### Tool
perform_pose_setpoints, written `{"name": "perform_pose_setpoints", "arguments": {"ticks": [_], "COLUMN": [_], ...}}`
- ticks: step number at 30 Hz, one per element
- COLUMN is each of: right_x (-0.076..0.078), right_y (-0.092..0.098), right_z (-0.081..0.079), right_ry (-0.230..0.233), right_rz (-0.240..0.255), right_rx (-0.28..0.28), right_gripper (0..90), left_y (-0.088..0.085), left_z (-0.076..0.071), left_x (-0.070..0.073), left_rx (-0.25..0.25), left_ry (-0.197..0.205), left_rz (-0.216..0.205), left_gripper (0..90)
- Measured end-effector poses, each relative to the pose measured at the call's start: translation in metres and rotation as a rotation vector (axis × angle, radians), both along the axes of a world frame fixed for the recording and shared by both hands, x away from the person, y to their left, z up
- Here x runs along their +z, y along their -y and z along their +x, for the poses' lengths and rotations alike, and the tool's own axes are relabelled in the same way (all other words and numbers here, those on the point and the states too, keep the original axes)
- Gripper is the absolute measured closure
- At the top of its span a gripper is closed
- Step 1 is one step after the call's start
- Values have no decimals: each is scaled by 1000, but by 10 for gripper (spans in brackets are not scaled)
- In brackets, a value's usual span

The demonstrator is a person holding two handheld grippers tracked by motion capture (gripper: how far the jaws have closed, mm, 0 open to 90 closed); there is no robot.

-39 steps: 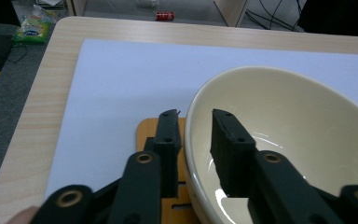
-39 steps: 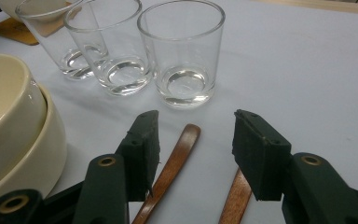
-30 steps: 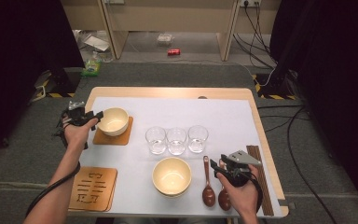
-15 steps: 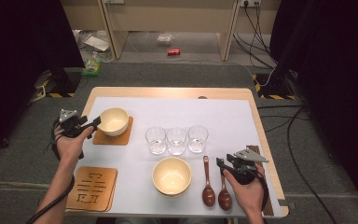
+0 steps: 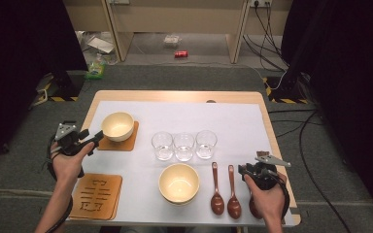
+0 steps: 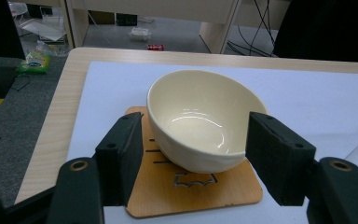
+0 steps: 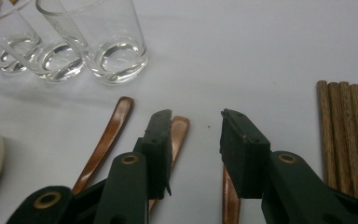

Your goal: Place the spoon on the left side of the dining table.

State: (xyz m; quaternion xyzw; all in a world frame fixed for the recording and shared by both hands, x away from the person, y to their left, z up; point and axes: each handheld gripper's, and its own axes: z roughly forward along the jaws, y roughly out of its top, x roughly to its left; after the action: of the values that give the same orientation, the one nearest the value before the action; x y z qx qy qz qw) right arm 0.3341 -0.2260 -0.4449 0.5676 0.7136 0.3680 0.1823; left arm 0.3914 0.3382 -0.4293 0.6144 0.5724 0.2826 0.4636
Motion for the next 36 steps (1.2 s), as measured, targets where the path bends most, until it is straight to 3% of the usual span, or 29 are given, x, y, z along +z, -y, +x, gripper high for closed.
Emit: {"name": "perform_pose_setpoints", "arguments": {"ticks": [8,10,12,22,36], "right_x": [-3,-4,-5,-6,-12], "right_y": [-3,-5,-6,-17,-19], "right_z": [12,15,16,25,32], "right_ry": [-107,-157,-165,-299,-397], "right_rz": [-9,-11,-13,15,26], "right_rx": [20,28,31,40,27], "right_gripper": [694,718,725,731,760], "left_y": [7,9,10,9,10], "left_z": [-1,-2,-3,-8,-8], "left_x": [-2,-2,-3,0,-1], "left_rx": [-23,-32,-42,-48,-49], "left_ry": [0,6,6,24,20], "left_rz": [-15,-20,-32,-62,-60], "left_gripper": [362,363,363,369,370]}}
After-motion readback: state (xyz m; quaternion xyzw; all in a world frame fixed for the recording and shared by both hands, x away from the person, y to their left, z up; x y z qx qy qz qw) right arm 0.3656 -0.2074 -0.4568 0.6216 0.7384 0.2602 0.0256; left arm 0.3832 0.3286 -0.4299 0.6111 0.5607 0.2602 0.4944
